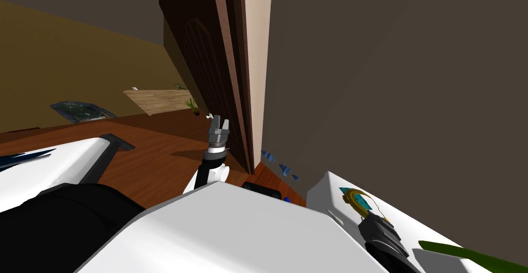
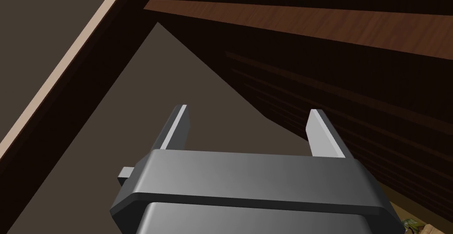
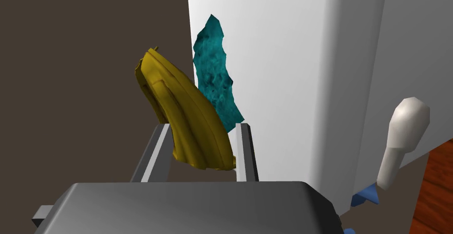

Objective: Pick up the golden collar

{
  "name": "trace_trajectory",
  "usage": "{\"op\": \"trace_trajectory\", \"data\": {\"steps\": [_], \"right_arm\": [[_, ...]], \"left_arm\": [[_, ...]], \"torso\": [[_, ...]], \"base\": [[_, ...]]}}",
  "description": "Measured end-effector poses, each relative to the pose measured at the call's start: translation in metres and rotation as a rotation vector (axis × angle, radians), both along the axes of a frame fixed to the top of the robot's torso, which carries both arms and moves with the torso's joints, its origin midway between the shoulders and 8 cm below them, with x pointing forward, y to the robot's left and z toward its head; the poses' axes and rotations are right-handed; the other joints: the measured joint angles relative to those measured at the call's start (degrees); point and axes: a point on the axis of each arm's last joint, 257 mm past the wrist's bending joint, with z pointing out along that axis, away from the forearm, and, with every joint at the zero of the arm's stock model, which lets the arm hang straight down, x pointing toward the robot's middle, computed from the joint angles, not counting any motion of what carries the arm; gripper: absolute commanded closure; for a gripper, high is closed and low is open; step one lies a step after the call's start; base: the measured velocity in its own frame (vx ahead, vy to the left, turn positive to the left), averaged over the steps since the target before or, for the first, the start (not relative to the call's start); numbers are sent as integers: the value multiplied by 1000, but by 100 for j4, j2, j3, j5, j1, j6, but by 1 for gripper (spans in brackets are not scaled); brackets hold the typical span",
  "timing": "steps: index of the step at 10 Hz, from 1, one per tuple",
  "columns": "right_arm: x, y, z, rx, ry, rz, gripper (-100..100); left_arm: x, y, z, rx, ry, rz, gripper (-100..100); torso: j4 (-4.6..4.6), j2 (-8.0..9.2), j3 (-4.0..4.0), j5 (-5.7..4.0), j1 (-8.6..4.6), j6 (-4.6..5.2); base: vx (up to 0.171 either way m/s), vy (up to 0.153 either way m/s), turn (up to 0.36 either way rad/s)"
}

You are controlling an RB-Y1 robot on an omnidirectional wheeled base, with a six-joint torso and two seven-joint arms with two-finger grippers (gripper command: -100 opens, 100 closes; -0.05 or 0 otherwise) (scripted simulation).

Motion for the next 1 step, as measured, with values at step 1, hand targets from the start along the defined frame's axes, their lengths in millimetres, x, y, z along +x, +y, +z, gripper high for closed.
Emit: {"op": "trace_trajectory", "data": {"steps": [1], "right_arm": [[0,0,0,-1,1,0,0]], "left_arm": [[0,0,0,0,0,0,0]], "torso": [[0,-1,0,0,-3,-2]], "base": [[0,0,0]]}}
